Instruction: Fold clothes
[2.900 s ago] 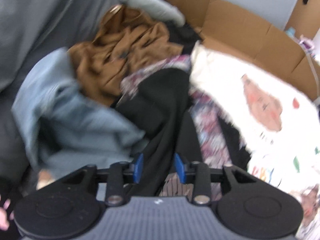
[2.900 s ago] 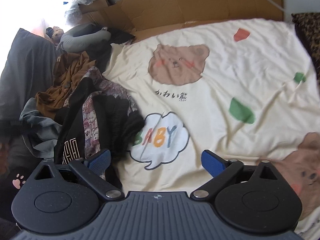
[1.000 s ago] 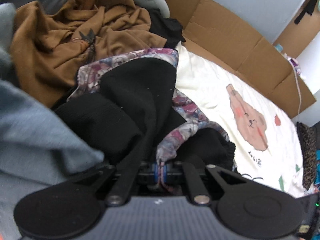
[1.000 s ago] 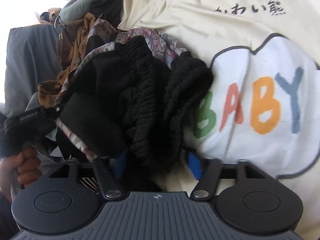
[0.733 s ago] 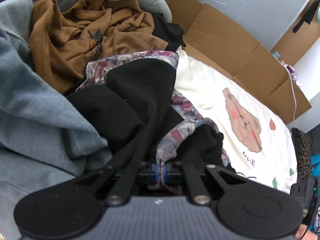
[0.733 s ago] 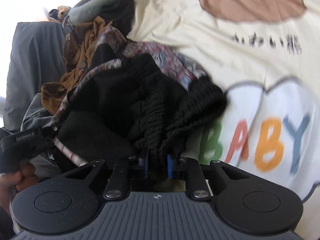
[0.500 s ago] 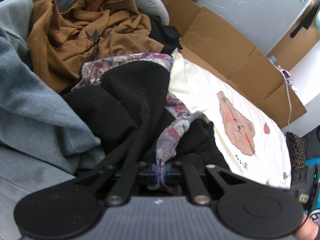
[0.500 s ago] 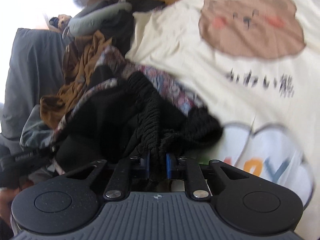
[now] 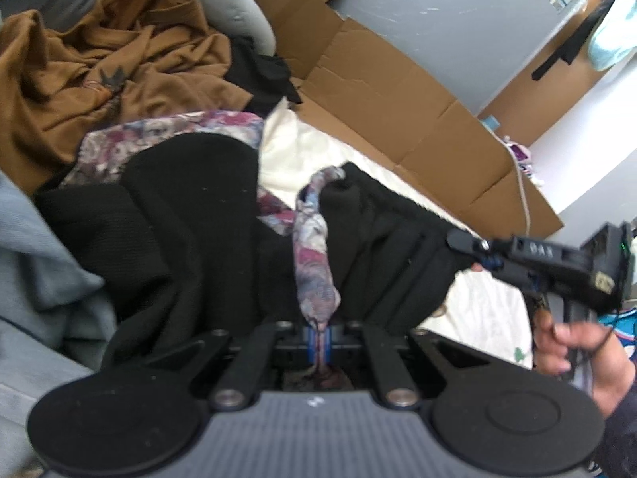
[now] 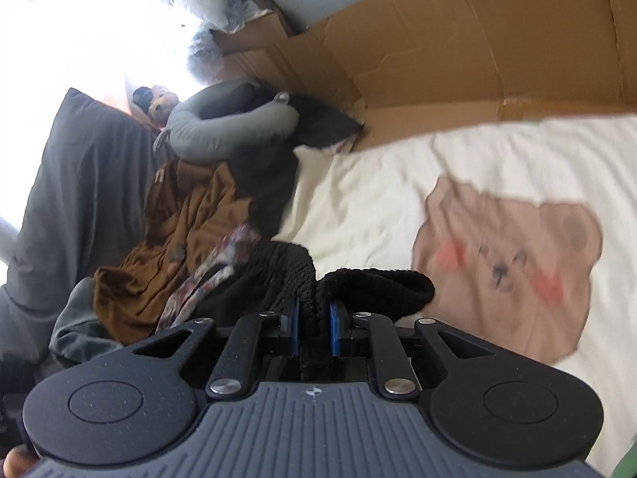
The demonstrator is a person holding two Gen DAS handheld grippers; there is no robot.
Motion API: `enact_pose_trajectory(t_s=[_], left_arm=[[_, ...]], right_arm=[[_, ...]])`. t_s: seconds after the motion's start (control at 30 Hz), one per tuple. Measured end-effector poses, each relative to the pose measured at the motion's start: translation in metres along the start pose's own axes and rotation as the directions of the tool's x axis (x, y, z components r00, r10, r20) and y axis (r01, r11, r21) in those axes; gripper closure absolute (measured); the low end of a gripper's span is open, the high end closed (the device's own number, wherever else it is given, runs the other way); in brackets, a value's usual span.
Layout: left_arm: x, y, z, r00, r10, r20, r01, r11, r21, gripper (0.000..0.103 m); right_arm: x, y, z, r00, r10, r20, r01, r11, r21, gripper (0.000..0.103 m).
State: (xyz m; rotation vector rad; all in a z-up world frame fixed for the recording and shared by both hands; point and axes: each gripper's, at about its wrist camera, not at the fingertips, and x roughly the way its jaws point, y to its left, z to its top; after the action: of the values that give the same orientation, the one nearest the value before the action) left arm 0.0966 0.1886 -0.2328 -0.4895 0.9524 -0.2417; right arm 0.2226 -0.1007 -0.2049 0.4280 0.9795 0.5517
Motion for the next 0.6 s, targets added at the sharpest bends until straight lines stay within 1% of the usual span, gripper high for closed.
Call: enact_pose_trajectory(t_s=[0.1, 0.17, 0.27, 0.33, 0.4, 0.43, 0.47, 0.5, 0.6], left_arm=[[0.01, -0.01, -0.002, 1.0, -0.015, 0.011, 0.016, 0.998, -0.065, 0.099], [0.02, -0.019, -0.002, 0.999, -0.034, 0.025, 0.036, 0.995, -0.09, 0.099], [0.038, -0.035, -0.007, 0.999, -0.046, 0.025, 0.048, 0.995, -0.088, 0.099], [0.051, -0.044, -0.012, 0.999, -0.047, 0.009, 0.048, 0.995, -0.082, 0.099], [0.062, -0.05, -0.019, 0.998, -0.061, -0.007, 0.06, 0.994, -0.093, 0.099], [0.065, -0.052, -0.022, 0.998, -0.066, -0.013, 0.065, 0.993, -0.094, 0.099], [0.068, -0.054, -0.024, 0.997, -0.071, -0.019, 0.069, 0.993, -0.094, 0.099], [0.071, -0.056, -0.026, 0.997, -0.076, -0.024, 0.073, 0.993, -0.093, 0.099], [0.075, -0.059, -0.031, 0.996, -0.076, -0.038, 0.074, 0.996, -0.06, 0.099]], right_arm=[[0.005, -0.012, 0.013, 0.998, -0.053, -0.019, 0.053, 0.999, -0.009, 0.089], [0.008, -0.02, 0.022, 0.996, -0.088, -0.031, 0.088, 0.996, -0.015, 0.089], [0.012, -0.031, 0.035, 0.989, -0.141, -0.049, 0.14, 0.99, -0.026, 0.087], [0.016, -0.039, 0.044, 0.982, -0.176, -0.06, 0.175, 0.984, -0.033, 0.079], [0.012, -0.045, 0.043, 0.974, -0.224, -0.041, 0.224, 0.974, -0.021, 0.079], [0.008, -0.048, 0.042, 0.972, -0.233, -0.031, 0.233, 0.973, 0.001, 0.079], [0.004, -0.05, 0.041, 0.974, -0.225, -0.024, 0.226, 0.974, 0.033, 0.079], [0.0, -0.05, 0.04, 0.979, -0.201, -0.018, 0.202, 0.978, 0.056, 0.079], [-0.009, -0.045, 0.037, 0.995, -0.095, -0.005, 0.095, 0.992, 0.079, 0.079]])
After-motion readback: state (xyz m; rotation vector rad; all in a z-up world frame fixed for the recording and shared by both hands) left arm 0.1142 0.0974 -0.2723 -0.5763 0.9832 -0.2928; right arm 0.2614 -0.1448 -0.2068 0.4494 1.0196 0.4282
